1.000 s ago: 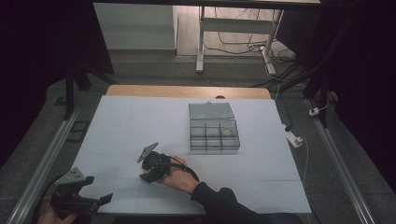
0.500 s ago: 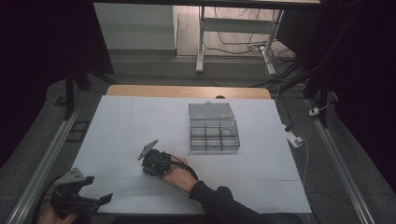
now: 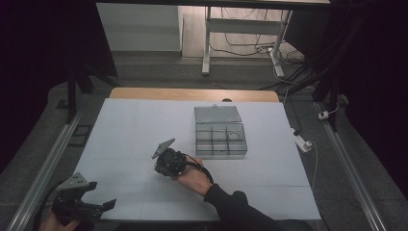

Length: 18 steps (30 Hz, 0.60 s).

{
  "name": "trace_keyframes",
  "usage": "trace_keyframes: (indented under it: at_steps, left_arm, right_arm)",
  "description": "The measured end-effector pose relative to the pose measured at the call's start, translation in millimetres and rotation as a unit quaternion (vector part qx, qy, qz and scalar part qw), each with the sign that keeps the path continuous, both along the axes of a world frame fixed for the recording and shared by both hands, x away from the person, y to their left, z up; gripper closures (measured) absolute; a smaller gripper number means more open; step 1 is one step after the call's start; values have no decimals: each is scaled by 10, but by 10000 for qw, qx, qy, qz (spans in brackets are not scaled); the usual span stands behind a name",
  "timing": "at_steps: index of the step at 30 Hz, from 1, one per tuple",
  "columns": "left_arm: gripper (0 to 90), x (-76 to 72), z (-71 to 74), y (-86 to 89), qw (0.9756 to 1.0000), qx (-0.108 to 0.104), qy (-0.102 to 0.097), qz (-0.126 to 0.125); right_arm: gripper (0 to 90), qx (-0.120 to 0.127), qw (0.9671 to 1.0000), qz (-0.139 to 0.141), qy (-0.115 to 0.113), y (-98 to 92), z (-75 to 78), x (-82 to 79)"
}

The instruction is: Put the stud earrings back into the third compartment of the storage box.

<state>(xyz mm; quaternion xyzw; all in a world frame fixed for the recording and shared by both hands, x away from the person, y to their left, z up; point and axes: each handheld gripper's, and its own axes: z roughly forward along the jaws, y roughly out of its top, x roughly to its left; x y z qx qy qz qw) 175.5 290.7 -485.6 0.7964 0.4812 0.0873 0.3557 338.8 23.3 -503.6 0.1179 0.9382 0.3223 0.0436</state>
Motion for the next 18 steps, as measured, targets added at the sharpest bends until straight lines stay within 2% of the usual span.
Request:
trace_keyframes:
  at_steps: [2,4,18]
  left_arm:
    - [21,1,0,-1,10000,1,1,0]
    - [21,2,0,-1,10000,4,3,0]
    - [21,11,0,-1,10000,-14,14,-7]
  right_arm:
    - [874,-46,10000,-35,-39,-64,45,17]
    - [874,44,9999,-93,-14,-130,75,39]
    - [873,158,9978,-640,-68,-621,276,283]
